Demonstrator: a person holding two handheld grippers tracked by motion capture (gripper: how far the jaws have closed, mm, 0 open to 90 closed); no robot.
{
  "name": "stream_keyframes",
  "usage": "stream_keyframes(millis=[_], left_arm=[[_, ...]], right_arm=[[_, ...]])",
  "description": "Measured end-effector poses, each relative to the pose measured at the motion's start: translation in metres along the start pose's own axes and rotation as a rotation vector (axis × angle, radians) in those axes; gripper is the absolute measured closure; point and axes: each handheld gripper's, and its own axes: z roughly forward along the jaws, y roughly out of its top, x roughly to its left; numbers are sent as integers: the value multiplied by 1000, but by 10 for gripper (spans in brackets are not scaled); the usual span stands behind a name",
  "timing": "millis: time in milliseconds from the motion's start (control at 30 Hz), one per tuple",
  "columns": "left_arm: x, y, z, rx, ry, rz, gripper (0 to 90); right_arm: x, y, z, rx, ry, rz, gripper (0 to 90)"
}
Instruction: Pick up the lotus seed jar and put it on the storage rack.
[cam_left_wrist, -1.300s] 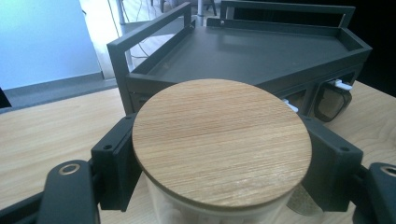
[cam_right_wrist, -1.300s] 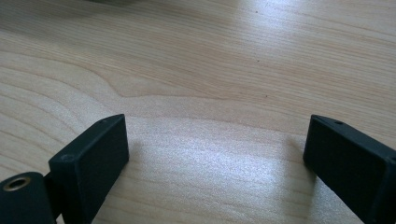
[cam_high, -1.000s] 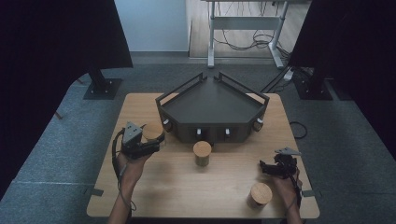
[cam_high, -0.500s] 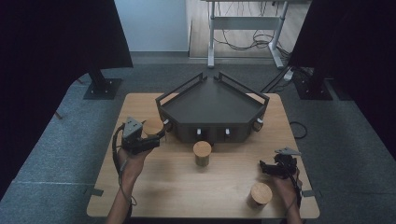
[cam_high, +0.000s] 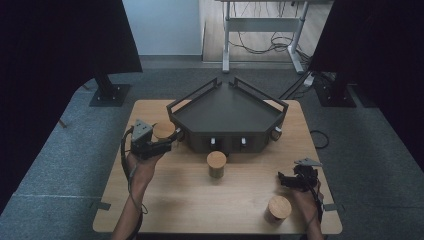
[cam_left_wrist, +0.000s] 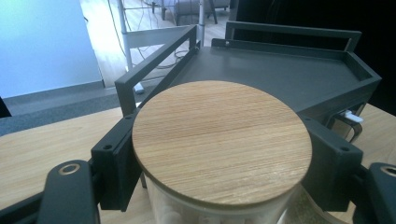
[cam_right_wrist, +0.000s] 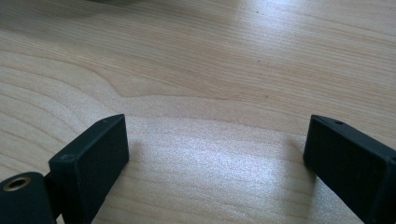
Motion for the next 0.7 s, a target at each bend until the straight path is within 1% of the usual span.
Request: stream_keyframes(millis=[300, 433, 700], left_arm=[[3, 6, 5, -5, -1, -2, 239], [4, 8, 7, -8, 0, -7, 239], [6, 11, 10, -6, 4, -6, 239]], right_arm=[[0, 0, 0, 0, 1, 1, 61], [0, 0, 0, 0, 1, -1, 61], [0, 0, 0, 0, 2, -1, 61]])
